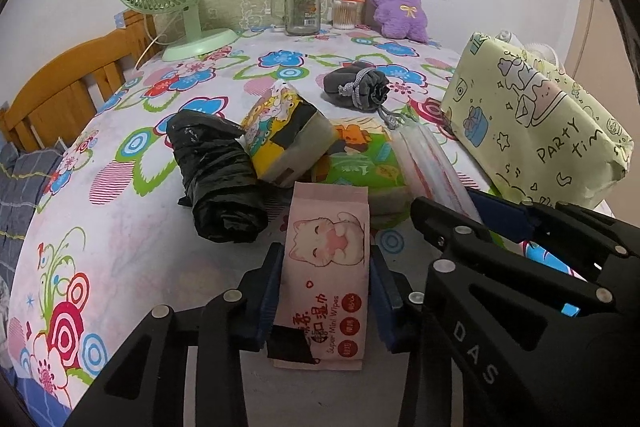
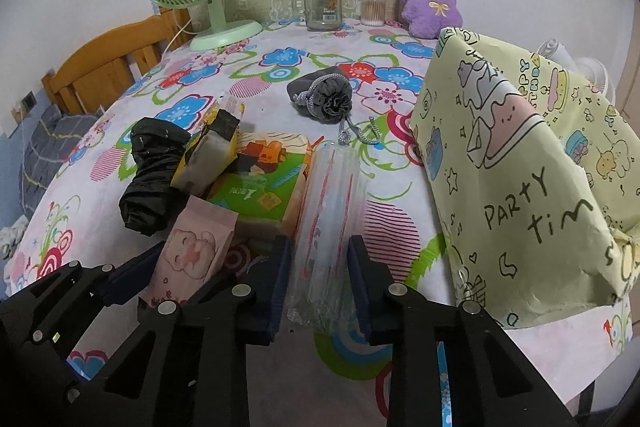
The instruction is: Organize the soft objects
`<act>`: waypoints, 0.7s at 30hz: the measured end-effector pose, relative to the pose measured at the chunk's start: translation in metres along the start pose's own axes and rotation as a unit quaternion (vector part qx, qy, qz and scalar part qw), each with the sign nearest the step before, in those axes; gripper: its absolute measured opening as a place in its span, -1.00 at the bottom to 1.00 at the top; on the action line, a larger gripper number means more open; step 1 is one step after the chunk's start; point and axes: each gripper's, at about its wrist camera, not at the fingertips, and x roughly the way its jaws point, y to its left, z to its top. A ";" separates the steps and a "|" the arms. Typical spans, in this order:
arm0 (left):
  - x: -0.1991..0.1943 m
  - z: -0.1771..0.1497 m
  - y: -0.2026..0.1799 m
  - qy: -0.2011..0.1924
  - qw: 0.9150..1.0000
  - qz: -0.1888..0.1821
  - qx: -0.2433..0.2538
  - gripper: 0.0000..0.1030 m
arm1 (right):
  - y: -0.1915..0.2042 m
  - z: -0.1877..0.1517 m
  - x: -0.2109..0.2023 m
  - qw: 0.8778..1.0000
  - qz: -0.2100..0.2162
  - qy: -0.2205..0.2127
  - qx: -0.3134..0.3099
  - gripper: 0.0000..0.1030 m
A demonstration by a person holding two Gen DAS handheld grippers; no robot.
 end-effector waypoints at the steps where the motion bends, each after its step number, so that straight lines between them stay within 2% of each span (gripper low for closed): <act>1: -0.002 0.000 0.000 -0.002 1.000 0.001 0.001 -0.21 | -0.001 0.000 -0.002 1.000 0.000 -0.002 0.000 -0.39; 21: -0.048 0.019 -0.005 -0.053 0.999 -0.002 0.001 -0.21 | -0.004 0.017 -0.054 0.998 0.002 -0.056 -0.003 -0.40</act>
